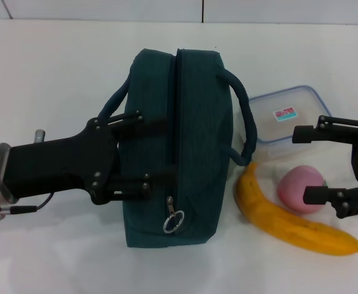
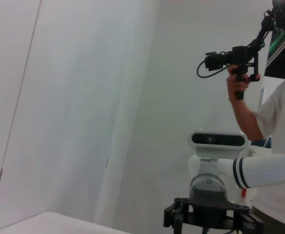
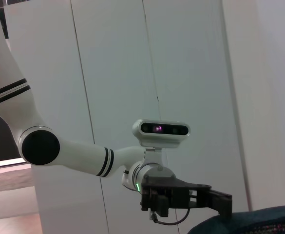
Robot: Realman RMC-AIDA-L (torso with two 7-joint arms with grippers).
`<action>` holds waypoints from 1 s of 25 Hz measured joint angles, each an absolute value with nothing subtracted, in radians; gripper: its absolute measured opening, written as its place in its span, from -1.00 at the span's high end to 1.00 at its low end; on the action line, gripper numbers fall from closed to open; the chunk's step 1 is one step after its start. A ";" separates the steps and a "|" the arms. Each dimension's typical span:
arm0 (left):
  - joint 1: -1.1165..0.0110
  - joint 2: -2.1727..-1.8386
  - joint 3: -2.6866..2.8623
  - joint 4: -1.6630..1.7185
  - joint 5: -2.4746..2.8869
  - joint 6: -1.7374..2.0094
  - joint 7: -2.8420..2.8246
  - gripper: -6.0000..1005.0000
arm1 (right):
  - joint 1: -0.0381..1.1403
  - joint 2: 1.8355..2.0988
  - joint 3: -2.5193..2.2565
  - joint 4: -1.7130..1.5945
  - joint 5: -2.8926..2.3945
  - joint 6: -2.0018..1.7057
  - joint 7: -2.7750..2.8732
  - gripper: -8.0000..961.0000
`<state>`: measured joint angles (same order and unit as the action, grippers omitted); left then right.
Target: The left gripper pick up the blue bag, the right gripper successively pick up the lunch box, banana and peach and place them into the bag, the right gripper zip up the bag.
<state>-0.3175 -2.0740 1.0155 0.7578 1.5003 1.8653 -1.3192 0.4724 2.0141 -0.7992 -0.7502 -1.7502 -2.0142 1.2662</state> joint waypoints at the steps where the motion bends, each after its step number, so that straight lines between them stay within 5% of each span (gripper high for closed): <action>1: -0.318 -2.074 1.015 0.758 1.500 1.865 -1.319 -0.72 | 0.472 2.014 -0.800 -0.750 -1.750 -2.014 1.266 -0.82; 14: -0.324 -2.075 1.010 0.801 1.449 1.874 -1.379 -0.72 | 0.471 2.014 -0.795 -0.750 -1.750 -2.014 1.266 -0.82; 25: -0.376 -2.058 0.819 1.195 1.688 1.776 -2.069 -0.72 | 0.460 2.014 -0.794 -0.749 -1.750 -2.012 1.260 -0.82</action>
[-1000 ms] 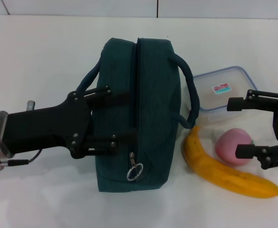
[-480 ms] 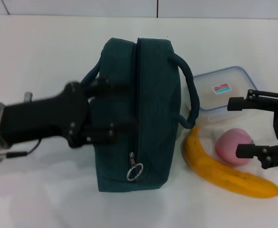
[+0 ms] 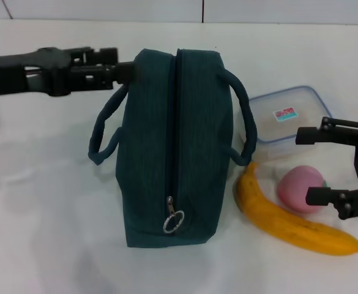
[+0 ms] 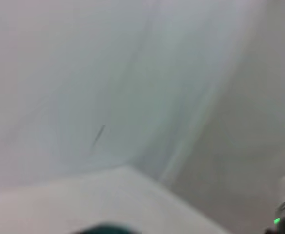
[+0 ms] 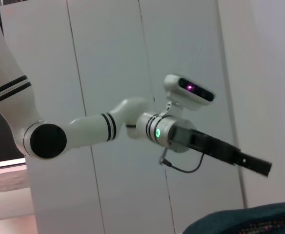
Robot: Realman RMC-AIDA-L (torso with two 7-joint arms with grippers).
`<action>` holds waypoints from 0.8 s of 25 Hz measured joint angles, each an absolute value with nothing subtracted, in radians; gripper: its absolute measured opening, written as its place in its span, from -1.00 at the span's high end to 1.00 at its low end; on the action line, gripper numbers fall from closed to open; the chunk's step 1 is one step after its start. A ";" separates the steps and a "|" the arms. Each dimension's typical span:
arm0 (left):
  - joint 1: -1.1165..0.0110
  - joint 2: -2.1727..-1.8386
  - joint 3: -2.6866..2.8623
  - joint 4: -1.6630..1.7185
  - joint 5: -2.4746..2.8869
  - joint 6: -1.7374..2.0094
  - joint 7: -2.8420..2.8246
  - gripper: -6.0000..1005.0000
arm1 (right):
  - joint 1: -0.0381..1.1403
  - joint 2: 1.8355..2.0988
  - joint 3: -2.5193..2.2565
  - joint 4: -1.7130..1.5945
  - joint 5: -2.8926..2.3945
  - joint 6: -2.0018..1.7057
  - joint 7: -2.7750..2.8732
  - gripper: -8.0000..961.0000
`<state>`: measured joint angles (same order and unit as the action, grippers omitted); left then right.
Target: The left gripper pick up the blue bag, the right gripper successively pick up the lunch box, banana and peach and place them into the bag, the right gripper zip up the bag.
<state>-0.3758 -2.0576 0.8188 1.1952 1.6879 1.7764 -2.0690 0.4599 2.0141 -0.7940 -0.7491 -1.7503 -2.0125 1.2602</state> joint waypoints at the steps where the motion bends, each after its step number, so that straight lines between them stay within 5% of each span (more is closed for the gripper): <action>1: -0.390 -2.052 0.809 1.229 1.748 1.774 -2.160 -0.72 | 0.457 2.014 -0.794 -0.749 -1.750 -2.011 1.259 -0.82; 20: -0.491 -2.040 0.884 1.293 2.081 1.779 -2.564 -0.72 | 0.443 2.014 -0.791 -0.709 -1.736 -2.006 1.238 -0.82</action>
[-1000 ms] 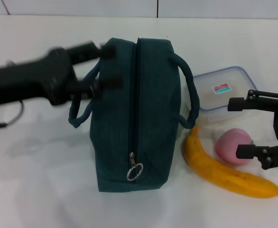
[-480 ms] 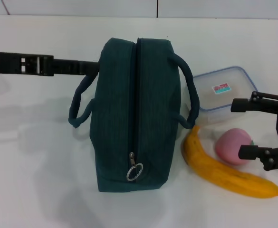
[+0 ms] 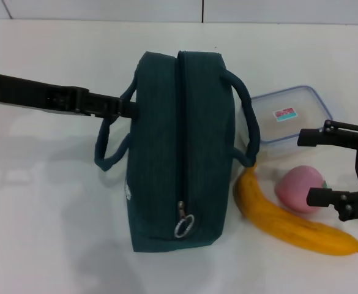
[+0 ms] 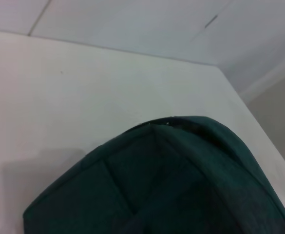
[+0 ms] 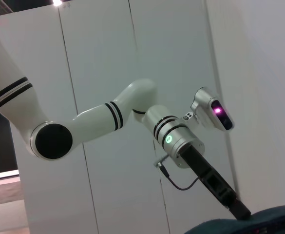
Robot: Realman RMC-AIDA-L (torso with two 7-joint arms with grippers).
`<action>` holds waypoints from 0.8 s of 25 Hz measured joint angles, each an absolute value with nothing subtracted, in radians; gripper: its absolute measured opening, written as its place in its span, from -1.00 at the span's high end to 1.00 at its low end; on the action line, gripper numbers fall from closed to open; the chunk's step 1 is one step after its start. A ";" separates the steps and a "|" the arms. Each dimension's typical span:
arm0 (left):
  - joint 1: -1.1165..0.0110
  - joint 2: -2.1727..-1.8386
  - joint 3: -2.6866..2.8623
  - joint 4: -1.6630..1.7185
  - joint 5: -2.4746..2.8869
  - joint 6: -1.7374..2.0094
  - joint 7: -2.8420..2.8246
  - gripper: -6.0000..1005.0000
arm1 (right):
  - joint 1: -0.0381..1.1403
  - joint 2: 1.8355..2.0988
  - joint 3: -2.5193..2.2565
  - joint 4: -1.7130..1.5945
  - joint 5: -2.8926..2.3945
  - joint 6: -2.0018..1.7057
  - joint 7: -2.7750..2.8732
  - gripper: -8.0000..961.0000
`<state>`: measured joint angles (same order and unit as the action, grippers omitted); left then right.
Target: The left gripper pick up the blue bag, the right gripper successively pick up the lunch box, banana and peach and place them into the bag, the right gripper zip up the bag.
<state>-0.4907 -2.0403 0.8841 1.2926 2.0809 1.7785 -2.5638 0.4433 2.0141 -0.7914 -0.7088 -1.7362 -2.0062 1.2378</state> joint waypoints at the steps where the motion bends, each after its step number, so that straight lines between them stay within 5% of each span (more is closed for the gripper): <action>1: -0.497 -2.040 0.888 1.292 2.089 1.779 -2.568 -0.72 | 0.443 2.014 -0.792 -0.708 -1.736 -2.006 1.238 -0.82; 20: -0.587 -2.029 0.891 1.290 2.130 1.834 -2.695 -0.66 | 0.442 2.013 -0.792 -0.673 -1.738 -2.004 1.211 -0.82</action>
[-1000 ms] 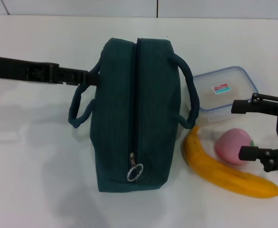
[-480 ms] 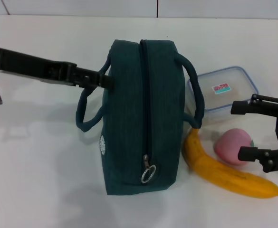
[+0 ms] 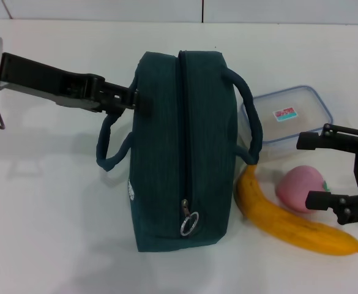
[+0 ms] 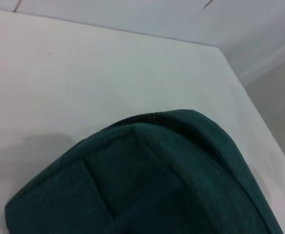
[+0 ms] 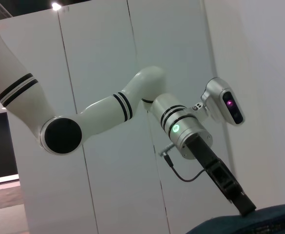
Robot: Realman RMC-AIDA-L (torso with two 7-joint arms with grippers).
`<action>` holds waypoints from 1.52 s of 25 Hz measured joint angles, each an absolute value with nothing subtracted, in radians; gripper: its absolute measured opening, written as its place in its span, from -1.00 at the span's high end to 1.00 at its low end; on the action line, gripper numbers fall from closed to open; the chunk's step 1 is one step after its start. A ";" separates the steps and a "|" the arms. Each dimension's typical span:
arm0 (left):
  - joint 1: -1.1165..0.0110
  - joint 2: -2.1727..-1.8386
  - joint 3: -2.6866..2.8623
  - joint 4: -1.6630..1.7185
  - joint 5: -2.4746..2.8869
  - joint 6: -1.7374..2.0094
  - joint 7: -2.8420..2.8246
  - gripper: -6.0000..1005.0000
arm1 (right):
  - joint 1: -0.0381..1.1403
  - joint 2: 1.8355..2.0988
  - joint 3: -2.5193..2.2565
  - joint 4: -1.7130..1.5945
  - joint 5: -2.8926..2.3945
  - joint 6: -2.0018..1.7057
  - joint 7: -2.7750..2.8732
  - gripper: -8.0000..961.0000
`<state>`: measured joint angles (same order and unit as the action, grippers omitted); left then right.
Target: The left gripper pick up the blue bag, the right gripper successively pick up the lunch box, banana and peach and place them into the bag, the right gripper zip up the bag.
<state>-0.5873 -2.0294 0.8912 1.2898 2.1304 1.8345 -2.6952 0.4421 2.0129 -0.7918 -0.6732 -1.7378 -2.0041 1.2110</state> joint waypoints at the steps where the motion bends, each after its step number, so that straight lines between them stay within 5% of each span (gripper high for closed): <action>1: -0.589 -2.029 0.891 1.290 2.130 1.839 -2.703 -0.65 | 0.442 2.013 -0.792 -0.673 -1.738 -2.004 1.211 -0.82; 18: -0.639 -2.031 0.935 1.237 2.185 1.837 -2.730 -0.50 | 0.433 2.012 -0.791 -0.646 -1.737 -1.991 1.181 -0.82; 29: -0.643 -2.027 0.932 1.212 2.138 1.839 -2.687 0.39 | 0.416 2.013 -0.792 -0.635 -1.736 -1.983 1.171 -0.82; 38: -0.637 -2.026 0.933 1.207 2.127 1.840 -2.685 0.85 | 0.418 2.013 -0.791 -0.611 -1.736 -1.983 1.172 -0.82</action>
